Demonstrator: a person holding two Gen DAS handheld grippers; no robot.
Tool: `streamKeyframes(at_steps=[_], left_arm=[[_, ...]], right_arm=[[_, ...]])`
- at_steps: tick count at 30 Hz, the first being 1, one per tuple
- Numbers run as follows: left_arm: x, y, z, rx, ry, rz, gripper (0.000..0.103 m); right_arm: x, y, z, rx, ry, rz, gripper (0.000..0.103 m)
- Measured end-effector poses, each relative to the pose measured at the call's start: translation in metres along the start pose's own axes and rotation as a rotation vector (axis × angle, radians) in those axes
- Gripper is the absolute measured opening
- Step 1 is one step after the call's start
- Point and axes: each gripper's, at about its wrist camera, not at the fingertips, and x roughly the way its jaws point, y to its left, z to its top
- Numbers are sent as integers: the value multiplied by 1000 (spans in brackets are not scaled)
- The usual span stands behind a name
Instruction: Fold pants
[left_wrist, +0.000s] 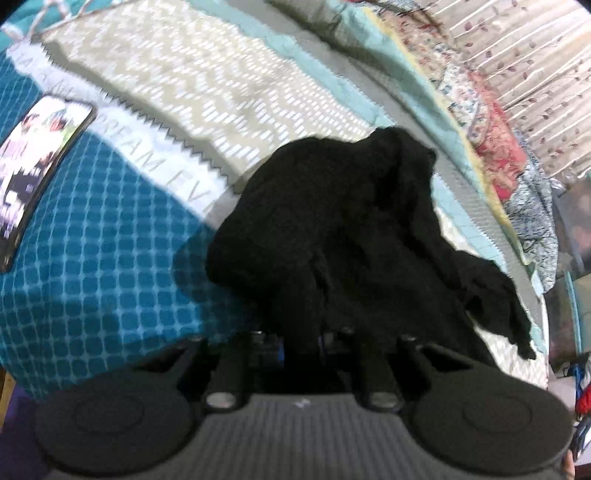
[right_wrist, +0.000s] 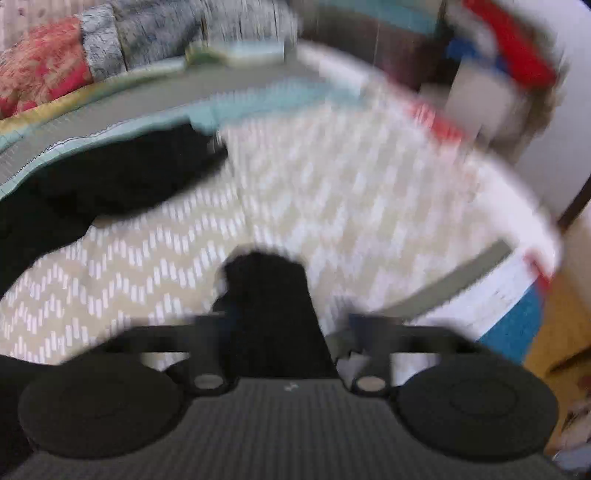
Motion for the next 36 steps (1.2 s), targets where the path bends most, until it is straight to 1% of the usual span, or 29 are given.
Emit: streamKeyframes(at_steps=[1, 2, 3, 4, 6, 7, 8, 9, 10, 11, 13, 14, 15, 16, 17, 18, 19, 20, 22, 23, 25, 26, 27, 29, 30, 32, 34, 36], left_arm=[[-6, -4, 5, 7, -19, -18, 11], [-12, -7, 9, 12, -39, -36, 11], [-19, -10, 14, 15, -58, -59, 11], [-27, -14, 17, 16, -81, -86, 11], [-43, -22, 23, 35, -132, -122, 11], [-47, -24, 23, 42, -140, -139, 11], [-48, -25, 22, 44, -138, -151, 11], [-46, -26, 20, 47, -126, -159, 11], [-40, -26, 13, 54, -104, -152, 11], [-32, -25, 7, 56, -78, -130, 11], [-8, -21, -11, 54, 9, -69, 11], [2, -17, -18, 52, 51, -38, 14], [14, -13, -26, 50, 92, 4, 16], [23, -7, -36, 44, 126, 49, 17], [22, -4, -40, 47, 124, 43, 17], [16, -3, -40, 55, 116, 28, 18], [8, -1, -39, 59, 109, 16, 24], [-2, 0, -36, 62, 89, 4, 30], [-27, 4, -31, 77, 27, -17, 33], [-38, 7, -28, 85, -5, -21, 33], [-59, 9, -17, 110, -85, 4, 34], [-66, 7, -9, 132, -126, 25, 36], [-71, 3, -2, 158, -158, 45, 38], [-71, -14, 18, 231, -210, 93, 45], [-67, -29, 29, 285, -234, 101, 47], [-51, -55, 46, 406, -274, 117, 56], [-23, -82, 66, 517, -290, 135, 57], [6, -109, 82, 589, -281, 148, 61]], right_arm=[[-2, -14, 6, 112, 1, 54, 15], [-11, -28, 13, 213, -47, 124, 14], [-25, -45, 22, 309, -120, 203, 14], [-40, -59, 28, 383, -193, 260, 12], [-73, -94, 33, 547, -384, 357, 12], [-85, -113, 30, 625, -465, 404, 12], [-91, -133, 27, 698, -517, 439, 12], [-92, -145, 23, 740, -523, 447, 12], [-88, -156, 18, 766, -507, 434, 12], [-81, -165, 10, 770, -480, 396, 12], [-67, -173, -12, 749, -418, 289, 12], [-58, -178, -26, 752, -385, 248, 12], [-50, -183, -39, 761, -355, 218, 13], [-41, -187, -51, 768, -306, 176, 16], [-36, -183, -61, 774, -253, 125, 19], [-30, -185, -70, 789, -219, 82, 31], [-31, -187, -79, 814, -225, 38, 36], [-35, -191, -86, 845, -253, -13, 38], [-46, -197, -94, 910, -302, -102, 39], [-52, -200, -97, 931, -328, -118, 39], [-67, -199, -97, 906, -383, -105, 39], [-73, -192, -94, 871, -407, -78, 39], [-79, -182, -89, 833, -426, -40, 39], [-88, -157, -82, 743, -448, 60, 41], [-89, -141, -78, 692, -447, 117, 44], [-85, -100, -69, 572, -403, 243, 46], [-75, -57, -66, 458, -339, 334, 46], [-63, -12, -66, 351, -269, 407, 46]])
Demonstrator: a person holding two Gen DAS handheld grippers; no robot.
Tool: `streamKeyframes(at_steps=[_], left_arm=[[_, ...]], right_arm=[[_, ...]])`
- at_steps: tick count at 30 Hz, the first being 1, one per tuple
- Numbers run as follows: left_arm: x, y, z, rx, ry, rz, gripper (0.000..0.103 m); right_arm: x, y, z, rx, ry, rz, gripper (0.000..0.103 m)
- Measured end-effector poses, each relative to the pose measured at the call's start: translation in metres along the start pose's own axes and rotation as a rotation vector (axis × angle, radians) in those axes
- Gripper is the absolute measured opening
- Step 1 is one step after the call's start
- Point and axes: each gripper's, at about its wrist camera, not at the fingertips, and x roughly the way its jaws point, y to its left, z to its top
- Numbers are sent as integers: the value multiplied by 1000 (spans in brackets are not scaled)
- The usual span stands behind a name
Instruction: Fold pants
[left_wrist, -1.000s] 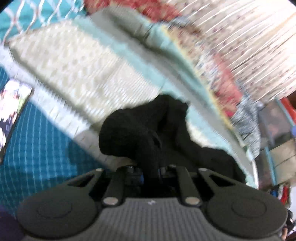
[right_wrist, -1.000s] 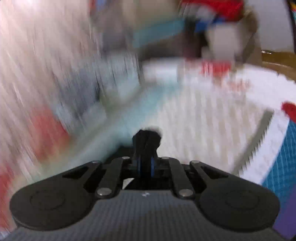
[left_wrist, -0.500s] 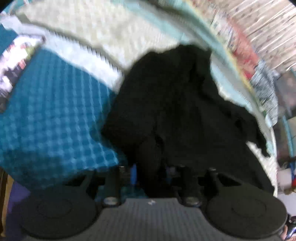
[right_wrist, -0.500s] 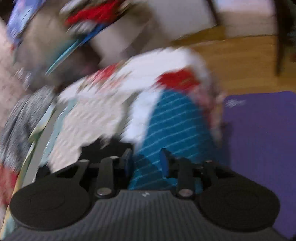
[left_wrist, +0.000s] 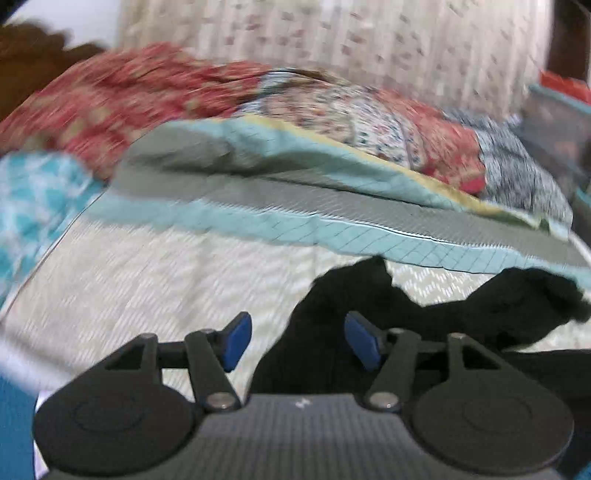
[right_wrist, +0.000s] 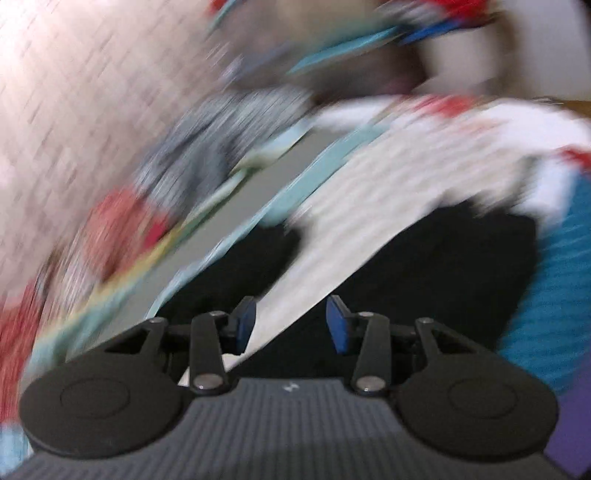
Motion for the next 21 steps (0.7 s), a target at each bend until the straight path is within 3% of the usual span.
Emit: streamKeyframes(at_steps=[2, 3, 6, 7, 9, 10, 11, 13, 15, 17, 19, 20, 21], left_arm=[[36, -20, 18, 77, 25, 10, 80], [49, -31, 22, 108, 36, 16, 84], [89, -56, 30, 176, 76, 27, 85], [105, -62, 32, 176, 111, 18, 80], [129, -67, 28, 156, 198, 1, 51], [142, -71, 27, 147, 242, 5, 19], [149, -71, 25, 138, 262, 10, 8], [147, -60, 28, 80, 207, 42, 7], [135, -38, 40, -2, 111, 98, 7], [123, 4, 52, -180, 37, 163, 7], [121, 40, 57, -346, 32, 206, 7], [125, 49, 57, -378, 57, 204, 10], [131, 54, 55, -385, 88, 204, 14]], right_arm=[[24, 27, -13, -60, 68, 43, 45], [32, 36, -15, -75, 87, 54, 45], [57, 56, -5, -117, 112, 66, 45], [64, 58, 2, -128, 111, 52, 45], [77, 60, 16, -134, 100, 20, 47], [85, 56, 26, -129, 91, 2, 52], [88, 50, 35, -120, 83, -16, 55], [106, 39, 47, -73, 65, -88, 64], [131, 23, 55, -2, 78, -147, 64], [150, 6, 57, 77, 98, -168, 64], [165, -5, 56, 159, 113, -136, 62], [169, -6, 55, 179, 107, -123, 56], [171, -4, 55, 178, 96, -120, 24]])
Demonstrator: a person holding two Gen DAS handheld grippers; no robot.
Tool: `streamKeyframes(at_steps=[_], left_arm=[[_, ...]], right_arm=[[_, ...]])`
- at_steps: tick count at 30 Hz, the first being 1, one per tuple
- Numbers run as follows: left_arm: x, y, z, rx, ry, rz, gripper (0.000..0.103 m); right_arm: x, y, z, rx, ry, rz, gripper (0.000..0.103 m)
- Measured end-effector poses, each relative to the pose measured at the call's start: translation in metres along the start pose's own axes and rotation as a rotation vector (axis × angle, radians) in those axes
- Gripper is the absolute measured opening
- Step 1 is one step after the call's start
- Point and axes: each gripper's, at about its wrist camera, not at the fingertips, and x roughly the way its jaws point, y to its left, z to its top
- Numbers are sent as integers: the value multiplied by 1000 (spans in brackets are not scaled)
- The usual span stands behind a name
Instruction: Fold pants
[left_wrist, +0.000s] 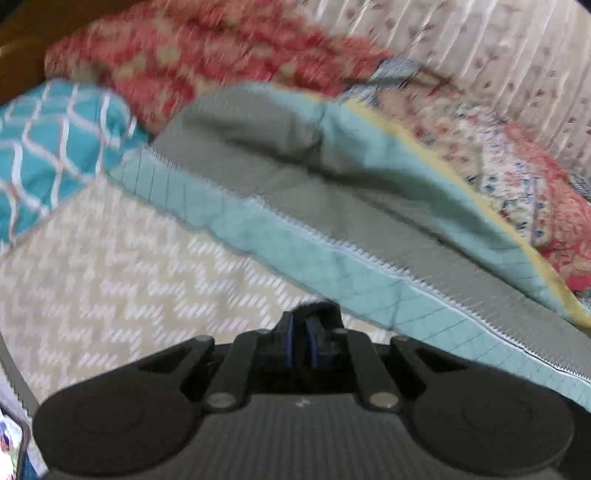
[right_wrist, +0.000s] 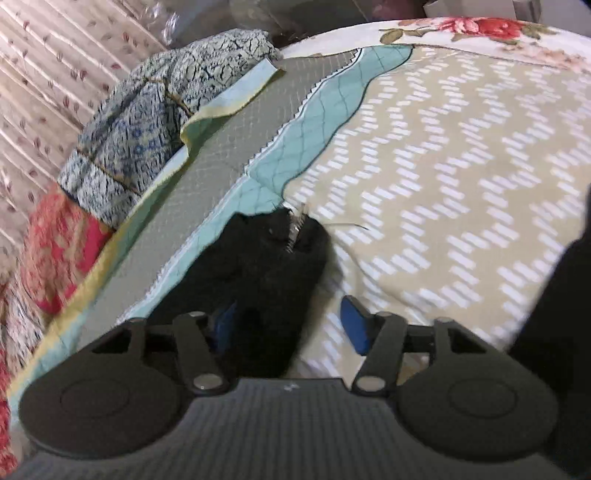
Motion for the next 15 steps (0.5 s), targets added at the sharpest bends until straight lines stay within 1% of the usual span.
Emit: streamKeyframes(at_steps=[1, 2, 3, 4, 5, 6, 7, 8, 9, 10, 11, 12, 13, 14, 15], left_arm=[[5, 0, -2, 13, 18, 16, 21], [9, -2, -5, 30, 30, 41, 41], [11, -4, -7, 48, 39, 55, 51], [10, -8, -10, 63, 42, 54, 58], [6, -8, -13, 69, 40, 38, 58], [1, -8, -18, 74, 41, 6, 58], [-4, -8, -19, 79, 42, -24, 58], [-11, -6, -23, 83, 39, -45, 58], [-19, -5, -26, 89, 34, -63, 59], [-30, -2, -30, 97, 27, -83, 61], [-43, 5, -37, 104, 16, -102, 65], [-51, 9, -38, 108, 11, -113, 67], [-63, 18, -42, 110, 2, -123, 73], [-74, 28, -48, 107, -5, -127, 77], [-86, 39, -55, 100, -10, -129, 77]], right_arm=[[3, 4, -1, -24, 9, 1, 8], [3, 9, -2, -47, 15, -7, 8], [-2, 13, 2, -70, -8, -24, 8], [-8, 15, 4, -101, -51, -30, 8], [-17, 14, 8, -112, -98, -33, 8], [-23, 10, 15, -100, -139, -45, 8], [-28, 2, 21, -73, -161, -72, 8], [-30, -5, 26, -53, -174, -126, 9], [-32, -12, 28, -44, -178, -173, 13], [-34, -18, 28, -40, -173, -203, 29], [-36, -23, 27, -33, -160, -210, 40], [-42, -28, 23, -27, -151, -199, 54], [-50, -29, 18, -28, -170, -192, 54], [-61, -30, 13, -41, -201, -183, 54], [-73, -31, 6, -63, -218, -164, 55]])
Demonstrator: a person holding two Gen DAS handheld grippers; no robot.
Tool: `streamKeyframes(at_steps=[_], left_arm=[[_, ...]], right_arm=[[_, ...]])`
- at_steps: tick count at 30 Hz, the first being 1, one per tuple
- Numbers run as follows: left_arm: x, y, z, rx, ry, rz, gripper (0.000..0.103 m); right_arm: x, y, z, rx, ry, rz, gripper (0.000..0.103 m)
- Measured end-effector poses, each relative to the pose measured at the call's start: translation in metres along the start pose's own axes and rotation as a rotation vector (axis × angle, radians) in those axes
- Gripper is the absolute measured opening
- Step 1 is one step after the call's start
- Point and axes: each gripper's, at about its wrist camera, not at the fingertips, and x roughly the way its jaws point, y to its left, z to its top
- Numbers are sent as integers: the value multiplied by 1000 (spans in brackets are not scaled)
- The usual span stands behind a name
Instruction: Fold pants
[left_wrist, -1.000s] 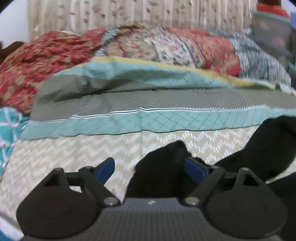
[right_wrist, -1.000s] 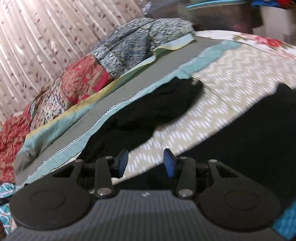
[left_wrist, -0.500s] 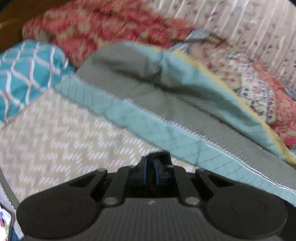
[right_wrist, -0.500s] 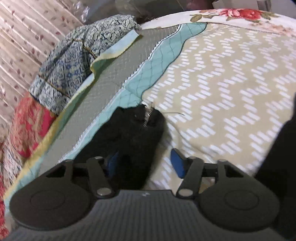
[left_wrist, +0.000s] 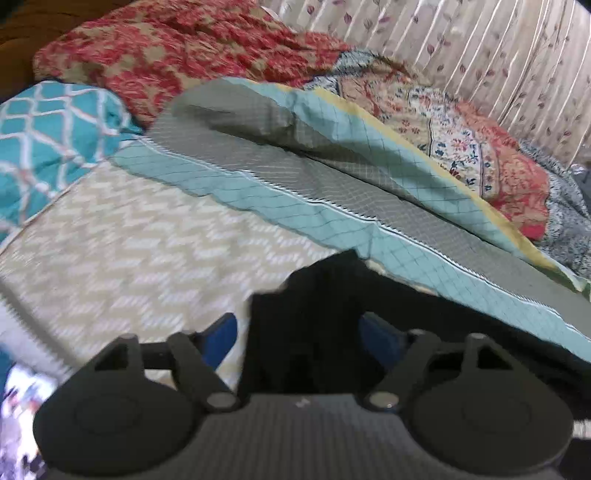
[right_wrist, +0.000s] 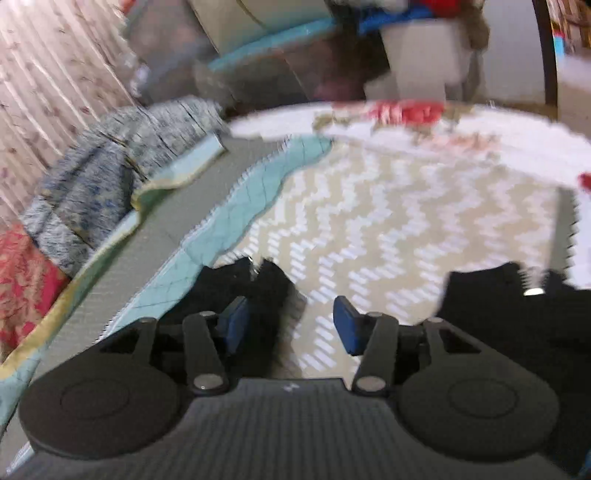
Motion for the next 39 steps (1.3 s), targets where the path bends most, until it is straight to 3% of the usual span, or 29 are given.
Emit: streamKeyframes(at_steps=[4, 9, 13, 17, 18, 19, 20, 21, 22, 23, 25, 28, 32, 35, 39], left_arm=[[-32, 41, -33, -80, 66, -3, 84], [-46, 76, -74, -209, 190, -32, 84], [-44, 77, -105, -242, 257, -97, 90], [-30, 64, -130, -277, 326, -182, 90], [-29, 60, -133, -275, 313, -179, 86], [-28, 56, -135, -263, 300, -164, 62], [-29, 53, -135, -251, 300, -152, 51], [-33, 52, -135, -245, 289, -148, 48], [-39, 53, -134, -242, 275, -145, 38], [-47, 54, -133, -231, 253, -123, 20], [-67, 61, -132, -209, 208, -64, 20], [-80, 82, -138, -261, 233, -91, 20], [-84, 79, -152, -222, 235, -39, 34], [-99, 75, -151, -212, 184, -35, 37], [-129, 63, -142, -144, 56, -2, 37]], right_arm=[[-43, -7, -21, -12, 45, 161, 55], [-86, 3, -67, -126, 220, 436, 55], [-112, 25, -103, -247, 355, 601, 55], [-134, 55, -147, -352, 522, 725, 55], [-139, 63, -159, -382, 558, 758, 55], [-146, 71, -173, -417, 595, 792, 55], [-152, 78, -186, -444, 632, 814, 55], [-156, 85, -200, -463, 675, 832, 55], [-160, 91, -213, -473, 708, 840, 55], [-163, 96, -226, -488, 737, 843, 55], [-170, 102, -247, -523, 774, 840, 55], [-177, 106, -268, -566, 788, 811, 54], [-181, 120, -267, -607, 755, 802, 55], [-185, 128, -260, -606, 717, 813, 55], [-183, 123, -253, -582, 625, 788, 54]])
